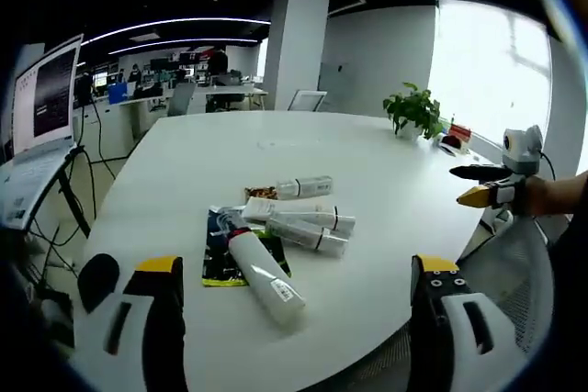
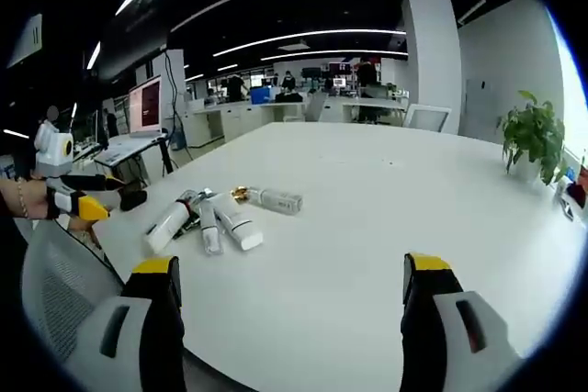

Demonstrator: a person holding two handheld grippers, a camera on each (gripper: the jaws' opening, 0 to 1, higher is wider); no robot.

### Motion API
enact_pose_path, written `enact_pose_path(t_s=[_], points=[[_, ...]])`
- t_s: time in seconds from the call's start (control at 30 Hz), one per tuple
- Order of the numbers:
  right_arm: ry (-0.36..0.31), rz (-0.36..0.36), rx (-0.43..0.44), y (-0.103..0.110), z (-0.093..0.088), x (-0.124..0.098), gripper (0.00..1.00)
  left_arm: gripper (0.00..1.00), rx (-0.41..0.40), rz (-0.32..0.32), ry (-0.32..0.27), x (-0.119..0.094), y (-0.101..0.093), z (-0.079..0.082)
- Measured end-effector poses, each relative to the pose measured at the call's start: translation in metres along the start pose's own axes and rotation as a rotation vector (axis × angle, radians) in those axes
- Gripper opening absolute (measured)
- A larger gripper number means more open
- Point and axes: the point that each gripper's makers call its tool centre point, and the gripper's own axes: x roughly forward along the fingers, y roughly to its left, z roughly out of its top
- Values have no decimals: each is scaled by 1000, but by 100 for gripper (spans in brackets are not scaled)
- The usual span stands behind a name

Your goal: Arrange the skincare products in the storage area until every visible bottle or jar stands upright without overlapping.

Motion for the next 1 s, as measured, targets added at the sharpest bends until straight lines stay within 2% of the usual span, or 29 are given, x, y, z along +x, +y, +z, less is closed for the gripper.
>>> enact_pose_path(t_s=[1.0], points=[[17,4,-2,1,-3,1,100,95,0,7,6,0,-2,0]])
